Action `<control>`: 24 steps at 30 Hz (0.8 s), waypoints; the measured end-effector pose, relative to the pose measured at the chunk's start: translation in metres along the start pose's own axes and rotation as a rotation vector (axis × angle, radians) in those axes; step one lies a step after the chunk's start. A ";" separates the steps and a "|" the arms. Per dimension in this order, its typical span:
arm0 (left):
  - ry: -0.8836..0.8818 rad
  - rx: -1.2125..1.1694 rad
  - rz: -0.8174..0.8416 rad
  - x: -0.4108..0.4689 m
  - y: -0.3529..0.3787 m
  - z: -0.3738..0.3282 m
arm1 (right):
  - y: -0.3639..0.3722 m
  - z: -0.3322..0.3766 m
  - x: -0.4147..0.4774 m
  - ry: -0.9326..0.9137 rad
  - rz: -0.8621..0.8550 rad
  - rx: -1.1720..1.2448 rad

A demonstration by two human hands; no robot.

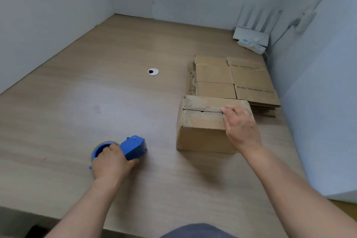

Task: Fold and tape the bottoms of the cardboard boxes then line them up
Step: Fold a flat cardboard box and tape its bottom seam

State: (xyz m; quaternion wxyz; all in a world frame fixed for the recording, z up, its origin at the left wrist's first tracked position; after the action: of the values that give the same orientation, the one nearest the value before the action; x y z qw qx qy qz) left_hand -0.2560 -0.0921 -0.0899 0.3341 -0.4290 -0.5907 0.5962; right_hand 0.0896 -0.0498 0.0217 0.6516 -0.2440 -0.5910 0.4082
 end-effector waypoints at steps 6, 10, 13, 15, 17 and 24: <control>0.004 -0.074 0.094 0.016 -0.006 -0.001 | 0.002 0.000 0.000 0.041 0.056 0.018; 0.131 -0.294 -0.092 0.018 -0.060 -0.029 | 0.003 -0.003 -0.001 0.069 0.151 0.076; 0.396 -0.455 -0.418 -0.005 -0.133 -0.074 | 0.003 -0.003 -0.003 0.063 0.194 0.061; 0.650 -0.485 -0.635 -0.032 -0.169 -0.106 | 0.001 0.000 -0.004 0.014 0.230 0.058; 0.842 -0.443 -0.688 -0.051 -0.181 -0.135 | -0.001 0.001 -0.003 -0.002 0.269 0.049; 0.881 -0.057 -0.298 -0.042 -0.138 -0.206 | -0.006 -0.013 -0.005 0.097 0.397 0.242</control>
State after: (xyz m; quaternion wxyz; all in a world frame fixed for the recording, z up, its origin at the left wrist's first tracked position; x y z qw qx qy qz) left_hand -0.0673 -0.0330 0.0655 0.6232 -0.5608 -0.4639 0.2861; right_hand 0.1039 -0.0551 0.0211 0.6106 -0.2952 -0.4461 0.5840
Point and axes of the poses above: each hand's wrist, its own x-axis towards the middle knuckle, its own y-axis out of the palm, z = x × y, the point moved 9 cm from there along x, towards the middle knuckle, and after that the axes turned 7 degrees about -z, right-handed, at the moved point
